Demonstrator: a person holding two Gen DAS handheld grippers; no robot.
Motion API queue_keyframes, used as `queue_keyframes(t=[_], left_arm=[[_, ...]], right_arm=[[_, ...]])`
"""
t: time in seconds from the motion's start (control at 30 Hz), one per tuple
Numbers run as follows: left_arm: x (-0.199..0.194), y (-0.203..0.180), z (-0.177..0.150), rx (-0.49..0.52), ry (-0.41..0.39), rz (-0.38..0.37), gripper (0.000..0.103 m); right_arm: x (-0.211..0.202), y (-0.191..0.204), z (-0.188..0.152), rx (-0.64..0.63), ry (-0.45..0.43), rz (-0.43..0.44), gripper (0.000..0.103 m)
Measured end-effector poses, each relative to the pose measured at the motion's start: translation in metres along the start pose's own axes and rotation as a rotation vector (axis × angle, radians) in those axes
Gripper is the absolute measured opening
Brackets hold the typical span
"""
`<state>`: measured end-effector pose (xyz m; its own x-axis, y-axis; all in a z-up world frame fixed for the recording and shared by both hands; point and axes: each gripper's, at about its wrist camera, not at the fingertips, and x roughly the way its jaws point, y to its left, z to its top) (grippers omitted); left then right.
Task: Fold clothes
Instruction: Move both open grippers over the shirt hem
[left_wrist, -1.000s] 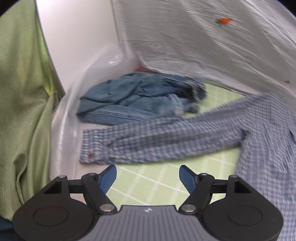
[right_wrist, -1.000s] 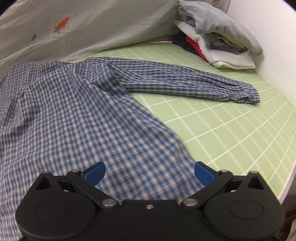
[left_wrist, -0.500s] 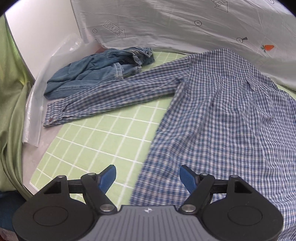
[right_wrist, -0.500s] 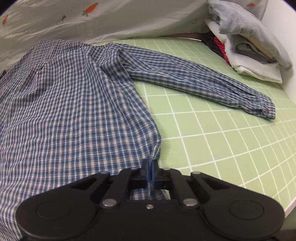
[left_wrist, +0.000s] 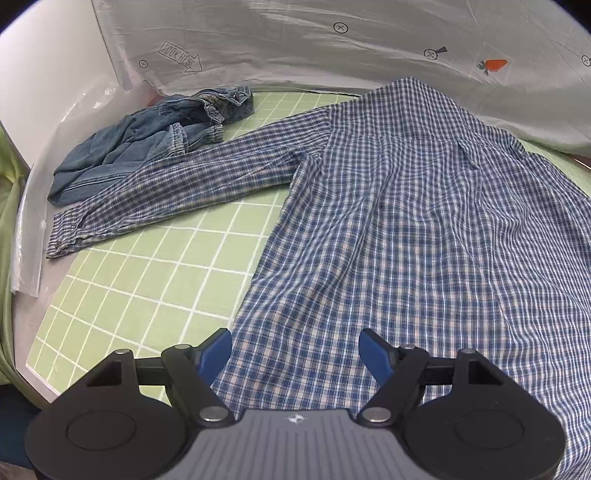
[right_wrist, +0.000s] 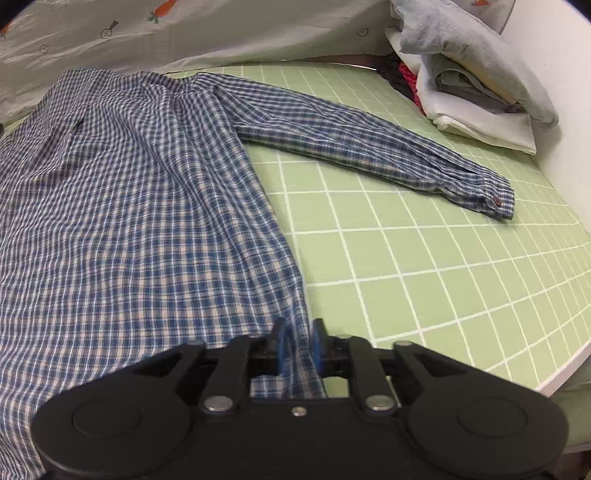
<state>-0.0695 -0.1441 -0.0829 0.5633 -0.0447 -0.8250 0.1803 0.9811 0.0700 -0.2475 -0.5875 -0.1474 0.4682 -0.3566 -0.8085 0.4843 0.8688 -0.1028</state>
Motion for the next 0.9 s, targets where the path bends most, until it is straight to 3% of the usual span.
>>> queue_keyframes(t=[0.1, 0.2, 0.37, 0.63, 0.9], left_arm=[[0.003, 0.004, 0.012, -0.010, -0.014, 0.007, 0.077], [0.007, 0.005, 0.025, -0.016, -0.028, 0.010, 0.080], [0.023, 0.007, 0.055, -0.020, -0.039, 0.004, 0.081], [0.080, 0.019, 0.126, -0.062, -0.022, 0.004, 0.085], [0.165, 0.007, 0.223, -0.026, -0.007, -0.021, 0.086]], right_arm=[[-0.003, 0.002, 0.015, 0.033, -0.042, 0.002, 0.052], [-0.001, 0.006, 0.034, 0.061, -0.083, 0.023, 0.071], [0.009, 0.025, 0.074, 0.060, -0.137, 0.054, 0.077], [0.053, 0.071, 0.163, 0.035, -0.193, 0.072, 0.084], [0.124, 0.105, 0.268, 0.027, -0.155, 0.082, 0.086]])
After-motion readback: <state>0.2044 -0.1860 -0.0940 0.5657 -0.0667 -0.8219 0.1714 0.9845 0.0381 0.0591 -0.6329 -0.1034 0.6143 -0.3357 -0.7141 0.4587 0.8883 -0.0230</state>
